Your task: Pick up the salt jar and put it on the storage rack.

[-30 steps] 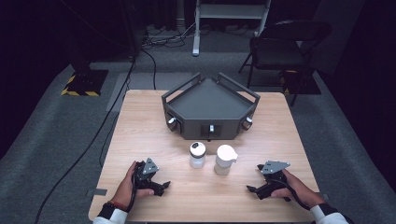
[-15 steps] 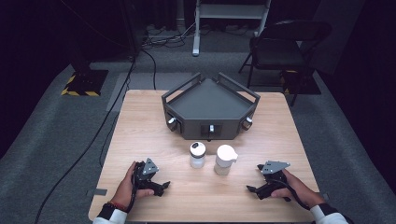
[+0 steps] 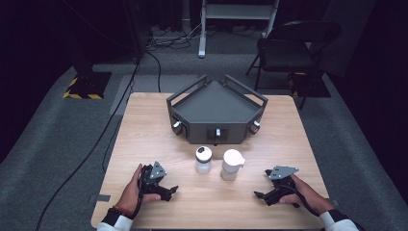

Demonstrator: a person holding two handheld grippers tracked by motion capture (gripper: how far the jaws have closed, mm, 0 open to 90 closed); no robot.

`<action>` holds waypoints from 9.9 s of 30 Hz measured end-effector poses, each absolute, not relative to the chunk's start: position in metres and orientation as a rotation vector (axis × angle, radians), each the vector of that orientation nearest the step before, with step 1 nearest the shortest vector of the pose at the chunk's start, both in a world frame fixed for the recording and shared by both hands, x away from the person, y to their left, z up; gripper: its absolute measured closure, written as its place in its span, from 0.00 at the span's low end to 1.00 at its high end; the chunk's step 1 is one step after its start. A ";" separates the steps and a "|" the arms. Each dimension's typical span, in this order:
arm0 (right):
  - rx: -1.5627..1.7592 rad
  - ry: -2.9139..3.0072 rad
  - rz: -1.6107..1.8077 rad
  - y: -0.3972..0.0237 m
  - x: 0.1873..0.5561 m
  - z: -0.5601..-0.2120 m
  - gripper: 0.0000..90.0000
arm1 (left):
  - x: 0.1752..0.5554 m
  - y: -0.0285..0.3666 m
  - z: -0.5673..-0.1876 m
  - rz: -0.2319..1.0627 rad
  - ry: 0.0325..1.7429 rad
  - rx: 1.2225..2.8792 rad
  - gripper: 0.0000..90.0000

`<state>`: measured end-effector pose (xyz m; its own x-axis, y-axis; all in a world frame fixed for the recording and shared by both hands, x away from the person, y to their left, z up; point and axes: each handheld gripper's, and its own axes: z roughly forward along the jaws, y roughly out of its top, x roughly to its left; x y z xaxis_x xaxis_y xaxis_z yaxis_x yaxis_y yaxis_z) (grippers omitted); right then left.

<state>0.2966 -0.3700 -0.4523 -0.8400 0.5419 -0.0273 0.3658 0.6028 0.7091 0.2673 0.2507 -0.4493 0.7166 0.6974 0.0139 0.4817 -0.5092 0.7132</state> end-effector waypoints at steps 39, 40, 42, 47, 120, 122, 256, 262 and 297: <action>0.737 2.595 1.068 -0.370 0.298 -0.452 0.00 | 0.289 0.219 -0.408 0.453 0.727 2.089 0.01; 0.738 2.595 1.068 -0.370 0.298 -0.452 0.00 | 0.289 0.219 -0.408 0.451 0.724 2.083 0.01; 0.738 2.595 1.068 -0.370 0.298 -0.452 0.00 | 0.291 0.218 -0.406 0.449 0.717 2.078 0.01; 0.738 2.595 1.068 -0.370 0.298 -0.452 0.00 | 0.297 0.214 -0.405 0.432 0.700 2.070 0.01; 0.731 2.598 1.070 -0.371 0.299 -0.452 0.00 | 0.339 0.179 -0.445 0.292 0.715 1.990 0.33; 0.731 2.597 1.070 -0.371 0.299 -0.452 0.00 | 0.339 0.179 -0.444 0.291 0.712 1.984 0.33; 0.713 2.609 1.074 -0.372 0.299 -0.452 0.00 | 0.425 0.134 -0.344 0.589 0.879 1.839 0.18; 0.713 2.609 1.074 -0.372 0.299 -0.452 0.00 | 0.415 0.131 -0.338 0.664 0.890 1.856 0.02; 0.719 2.607 1.071 -0.371 0.299 -0.452 0.00 | 0.342 0.159 -0.316 0.688 0.758 1.913 0.01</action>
<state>0.2986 -0.3710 -0.4521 -0.8524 0.5222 -0.0273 0.3522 0.6119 0.7082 0.3422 0.1593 -0.3160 0.6520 0.7436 0.1484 0.2198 -0.3726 0.9016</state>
